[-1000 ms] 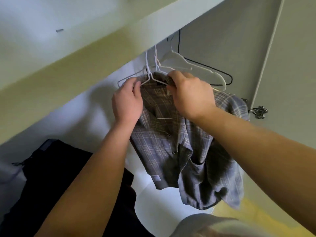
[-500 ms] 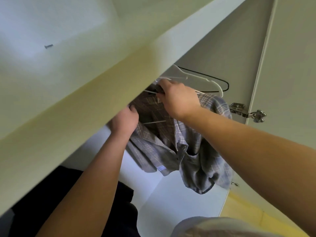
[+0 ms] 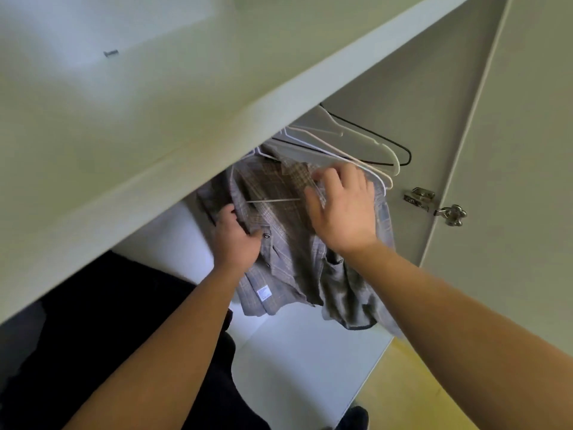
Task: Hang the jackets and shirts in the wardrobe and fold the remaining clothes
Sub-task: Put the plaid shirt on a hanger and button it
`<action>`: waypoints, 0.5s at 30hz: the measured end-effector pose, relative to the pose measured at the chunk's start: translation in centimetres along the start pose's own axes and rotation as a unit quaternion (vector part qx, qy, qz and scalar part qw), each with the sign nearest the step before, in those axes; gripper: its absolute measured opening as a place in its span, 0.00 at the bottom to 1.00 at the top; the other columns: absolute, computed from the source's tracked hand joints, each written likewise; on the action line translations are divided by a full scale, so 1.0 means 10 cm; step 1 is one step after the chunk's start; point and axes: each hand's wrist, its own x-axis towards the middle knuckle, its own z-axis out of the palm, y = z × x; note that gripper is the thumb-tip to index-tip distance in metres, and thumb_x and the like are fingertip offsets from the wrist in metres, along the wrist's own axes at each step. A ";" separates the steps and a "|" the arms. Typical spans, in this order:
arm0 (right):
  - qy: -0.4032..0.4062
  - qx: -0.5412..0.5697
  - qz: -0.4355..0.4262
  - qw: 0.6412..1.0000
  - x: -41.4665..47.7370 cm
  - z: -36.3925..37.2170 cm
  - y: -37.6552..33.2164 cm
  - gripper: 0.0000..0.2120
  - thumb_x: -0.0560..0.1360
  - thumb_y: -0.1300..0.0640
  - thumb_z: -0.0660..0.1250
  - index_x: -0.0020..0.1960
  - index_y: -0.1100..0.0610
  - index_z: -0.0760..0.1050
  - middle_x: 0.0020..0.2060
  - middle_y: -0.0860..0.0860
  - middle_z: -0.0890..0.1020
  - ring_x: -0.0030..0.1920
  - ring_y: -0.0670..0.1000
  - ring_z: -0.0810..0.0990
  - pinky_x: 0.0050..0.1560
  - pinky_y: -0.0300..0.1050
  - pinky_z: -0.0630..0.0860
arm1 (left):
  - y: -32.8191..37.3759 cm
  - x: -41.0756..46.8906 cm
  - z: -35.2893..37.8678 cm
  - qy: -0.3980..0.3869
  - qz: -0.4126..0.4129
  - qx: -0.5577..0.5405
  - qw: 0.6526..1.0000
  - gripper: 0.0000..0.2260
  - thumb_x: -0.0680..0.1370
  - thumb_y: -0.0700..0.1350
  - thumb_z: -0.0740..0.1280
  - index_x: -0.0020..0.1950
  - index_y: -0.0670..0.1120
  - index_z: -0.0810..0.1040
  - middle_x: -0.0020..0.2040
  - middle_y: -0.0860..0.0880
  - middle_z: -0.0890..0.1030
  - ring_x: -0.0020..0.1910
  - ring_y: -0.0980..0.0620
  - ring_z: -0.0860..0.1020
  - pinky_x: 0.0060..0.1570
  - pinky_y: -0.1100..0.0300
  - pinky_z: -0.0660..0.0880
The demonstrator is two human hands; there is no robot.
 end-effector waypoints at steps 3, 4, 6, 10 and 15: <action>-0.016 0.067 0.080 0.994 -0.28 0.02 0.07 0.12 0.80 0.52 0.65 0.57 0.59 0.77 0.52 0.58 0.77 0.54 0.62 0.76 0.53 0.59 0.72 | -0.17 -0.20 0.09 -0.047 -0.045 -0.007 0.998 0.27 0.73 0.44 0.77 0.69 0.47 0.71 0.58 0.52 0.79 0.55 0.52 0.77 0.56 0.60 0.70; -0.028 0.089 0.106 0.990 -0.37 0.03 0.10 0.11 0.80 0.53 0.65 0.56 0.60 0.77 0.52 0.58 0.78 0.54 0.62 0.76 0.54 0.59 0.73 | -0.22 -0.26 0.12 -0.061 -0.055 -0.008 0.997 0.25 0.73 0.43 0.77 0.67 0.47 0.73 0.59 0.51 0.80 0.53 0.53 0.78 0.55 0.60 0.72; -0.062 0.127 0.152 0.978 -0.54 0.05 0.15 0.09 0.80 0.54 0.65 0.56 0.60 0.77 0.53 0.58 0.77 0.53 0.62 0.77 0.54 0.57 0.75 | -0.31 -0.39 0.18 -0.080 -0.071 0.000 0.994 0.20 0.73 0.42 0.75 0.62 0.48 0.75 0.57 0.49 0.83 0.52 0.48 0.81 0.55 0.54 0.78; -0.165 0.155 0.245 0.943 -0.86 0.11 0.18 0.05 0.80 0.54 0.64 0.53 0.54 0.73 0.54 0.55 0.76 0.49 0.57 0.75 0.51 0.50 0.75 | -0.48 -0.58 0.26 -0.111 -0.086 0.040 0.989 0.17 0.73 0.46 0.75 0.60 0.50 0.77 0.56 0.52 0.81 0.50 0.46 0.83 0.51 0.52 0.81; -0.304 0.126 0.297 0.896 -1.08 0.21 0.25 0.06 0.78 0.57 0.63 0.54 0.54 0.75 0.54 0.56 0.78 0.53 0.59 0.77 0.53 0.47 0.75 | -0.65 -0.61 0.36 -0.118 -0.102 0.022 0.988 0.13 0.76 0.46 0.73 0.59 0.49 0.78 0.56 0.50 0.82 0.49 0.43 0.84 0.54 0.46 0.81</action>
